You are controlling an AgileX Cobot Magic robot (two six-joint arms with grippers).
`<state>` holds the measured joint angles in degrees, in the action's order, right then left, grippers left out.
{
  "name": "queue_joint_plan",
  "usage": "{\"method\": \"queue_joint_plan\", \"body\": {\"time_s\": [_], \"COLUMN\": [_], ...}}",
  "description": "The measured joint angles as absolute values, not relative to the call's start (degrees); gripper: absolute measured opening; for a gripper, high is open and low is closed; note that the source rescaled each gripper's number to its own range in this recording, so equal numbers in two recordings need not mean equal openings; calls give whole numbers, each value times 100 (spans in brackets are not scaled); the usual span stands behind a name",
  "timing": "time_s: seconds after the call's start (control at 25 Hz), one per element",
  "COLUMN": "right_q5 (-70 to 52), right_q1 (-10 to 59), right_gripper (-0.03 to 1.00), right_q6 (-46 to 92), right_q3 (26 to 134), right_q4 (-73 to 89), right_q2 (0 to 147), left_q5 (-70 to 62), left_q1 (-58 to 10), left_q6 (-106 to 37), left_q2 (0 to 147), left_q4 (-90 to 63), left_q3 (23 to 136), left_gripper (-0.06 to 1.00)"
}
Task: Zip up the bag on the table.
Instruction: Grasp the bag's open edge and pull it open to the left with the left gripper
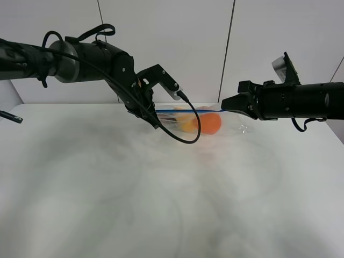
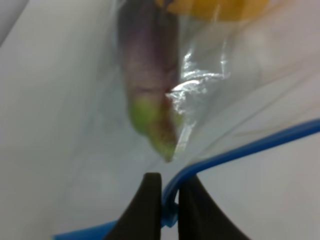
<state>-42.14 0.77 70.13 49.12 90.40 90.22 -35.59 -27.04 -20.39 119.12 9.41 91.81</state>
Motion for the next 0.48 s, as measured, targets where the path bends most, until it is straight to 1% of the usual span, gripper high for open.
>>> {"method": "queue_joint_plan", "body": {"time_s": [0.48], "right_q5": [-4220], "right_q1": [94], "right_gripper": [0], "right_q6": [7014], "right_q3": [4912], "right_q4": [9063], "right_q2": [9022], "left_q5": [-3616], "left_q1": [-2662], "left_q6": [-1682], "left_q2": [11912], "left_q4": [1715], "left_q3": [9181], "left_gripper": [0]}}
